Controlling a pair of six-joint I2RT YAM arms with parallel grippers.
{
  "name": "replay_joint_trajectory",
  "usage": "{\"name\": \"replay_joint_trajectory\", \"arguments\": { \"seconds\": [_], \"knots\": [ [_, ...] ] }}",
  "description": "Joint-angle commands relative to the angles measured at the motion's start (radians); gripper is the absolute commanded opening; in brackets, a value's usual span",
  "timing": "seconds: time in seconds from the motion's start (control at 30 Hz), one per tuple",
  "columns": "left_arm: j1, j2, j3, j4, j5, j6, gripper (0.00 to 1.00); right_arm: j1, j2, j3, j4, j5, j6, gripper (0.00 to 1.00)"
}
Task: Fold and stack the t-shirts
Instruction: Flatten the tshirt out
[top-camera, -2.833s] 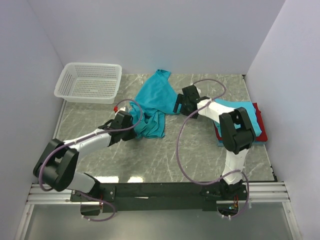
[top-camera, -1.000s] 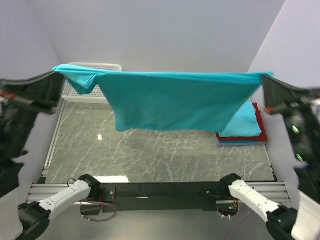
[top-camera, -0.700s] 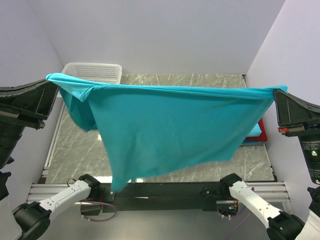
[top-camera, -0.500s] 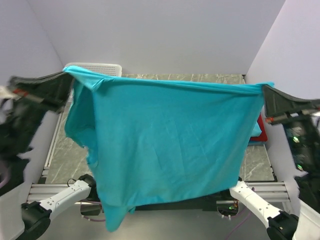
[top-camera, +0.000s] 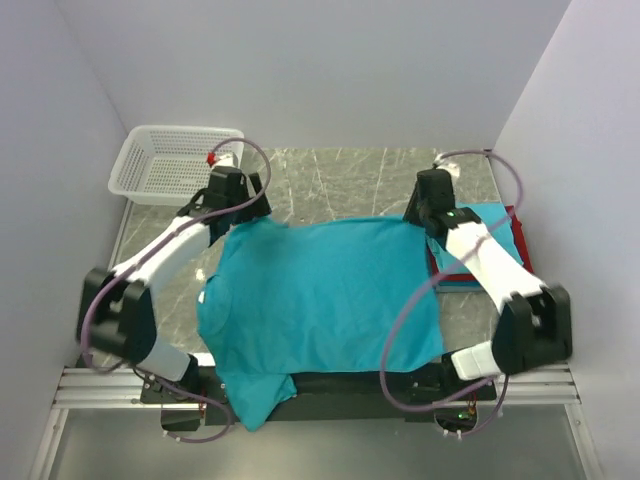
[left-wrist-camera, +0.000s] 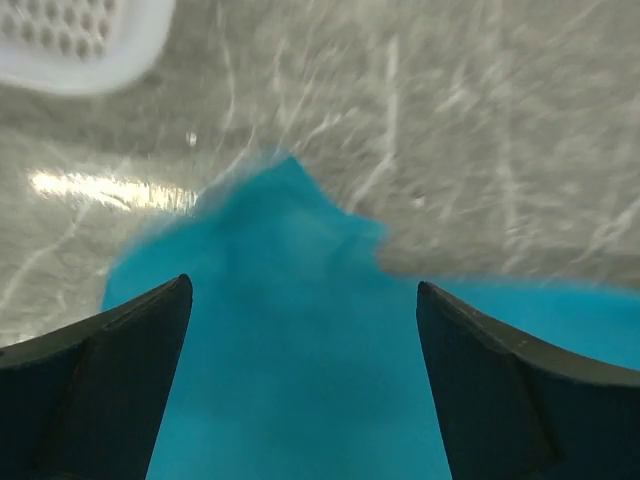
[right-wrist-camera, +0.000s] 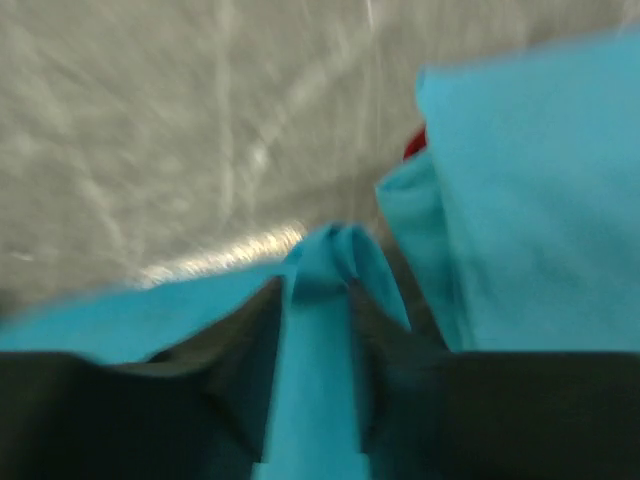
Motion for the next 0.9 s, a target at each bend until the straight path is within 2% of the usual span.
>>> {"name": "replay_joint_trajectory", "arguments": {
  "seconds": [0.0, 0.03, 0.07, 0.1, 0.4, 0.5, 0.63, 0.8, 0.87],
  "knots": [
    [0.019, 0.063, 0.103, 0.058, 0.115, -0.011, 0.99, -0.028, 0.097, 0.060, 0.056, -0.065, 0.008, 0.43],
    [0.019, 0.116, 0.124, 0.034, 0.118, -0.007, 1.00, -0.028, 0.117, 0.071, 0.051, -0.071, 0.005, 0.65],
    [0.019, 0.134, 0.153, 0.029, 0.127, -0.007, 0.99, -0.028, 0.137, 0.083, 0.048, -0.070, 0.003, 0.76],
    [0.021, 0.146, 0.163, 0.029, 0.125, -0.025, 0.99, -0.026, 0.143, 0.086, 0.050, -0.074, -0.001, 0.78],
    [0.022, 0.093, 0.122, 0.029, 0.168, -0.064, 0.99, -0.020, 0.045, 0.060, 0.030, -0.108, -0.012, 0.81],
    [0.022, 0.027, 0.050, 0.026, 0.171, -0.088, 0.99, 0.008, -0.006, 0.024, 0.025, -0.123, -0.015, 0.82],
    [0.022, -0.132, -0.129, 0.030, 0.150, -0.117, 0.99, 0.083, -0.044, -0.016, 0.018, -0.119, -0.018, 0.85],
    [0.022, -0.294, -0.309, 0.043, 0.079, -0.182, 0.99, 0.141, 0.018, -0.035, 0.044, -0.158, 0.006, 0.88],
    [0.022, -0.312, -0.366, 0.041, 0.044, -0.215, 0.99, 0.166, 0.081, -0.020, 0.065, -0.166, 0.018, 0.89]
  ]
}}
